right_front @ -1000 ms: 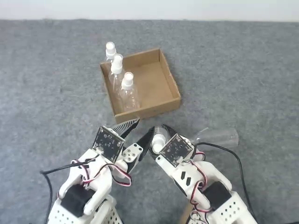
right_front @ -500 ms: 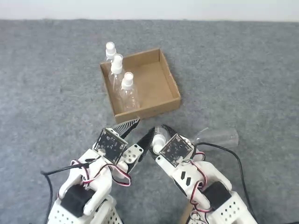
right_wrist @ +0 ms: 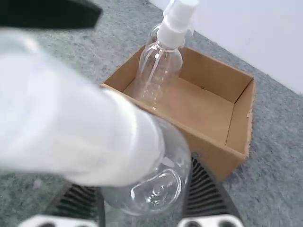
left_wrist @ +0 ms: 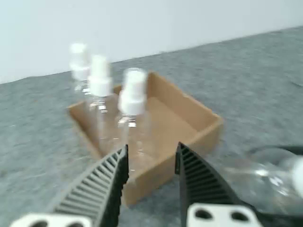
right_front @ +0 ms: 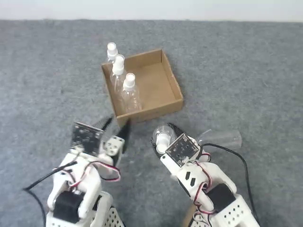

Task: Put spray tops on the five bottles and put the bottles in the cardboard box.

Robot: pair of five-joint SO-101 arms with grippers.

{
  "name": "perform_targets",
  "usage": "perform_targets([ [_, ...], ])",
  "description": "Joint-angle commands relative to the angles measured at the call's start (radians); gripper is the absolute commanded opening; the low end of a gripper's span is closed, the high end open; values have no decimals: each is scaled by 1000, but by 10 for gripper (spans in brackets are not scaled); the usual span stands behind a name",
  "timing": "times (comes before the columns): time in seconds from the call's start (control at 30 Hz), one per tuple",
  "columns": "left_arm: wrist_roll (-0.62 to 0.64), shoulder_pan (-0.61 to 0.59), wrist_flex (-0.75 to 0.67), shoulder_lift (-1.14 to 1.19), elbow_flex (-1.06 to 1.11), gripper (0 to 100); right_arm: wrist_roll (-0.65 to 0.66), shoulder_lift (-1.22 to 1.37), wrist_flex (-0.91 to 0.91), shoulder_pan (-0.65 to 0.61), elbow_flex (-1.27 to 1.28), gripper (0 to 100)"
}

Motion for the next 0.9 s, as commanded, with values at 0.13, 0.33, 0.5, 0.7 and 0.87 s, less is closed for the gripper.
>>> perform_targets([
  [0.13, 15, -408, 18, -17, -4, 152, 3, -24, 36, 15, -52, 6],
  [0.33, 9, -526, 14, -17, 122, 152, 3, -24, 38, 15, -46, 6],
  [0.5, 14, -540, 20, -17, 156, 152, 3, -24, 39, 15, -46, 6],
  [0.7, 15, -531, 20, -17, 160, 152, 5, -24, 39, 16, -46, 6],
  [0.87, 11, -531, 12, -17, 197, 152, 5, -22, 47, 16, -55, 6],
])
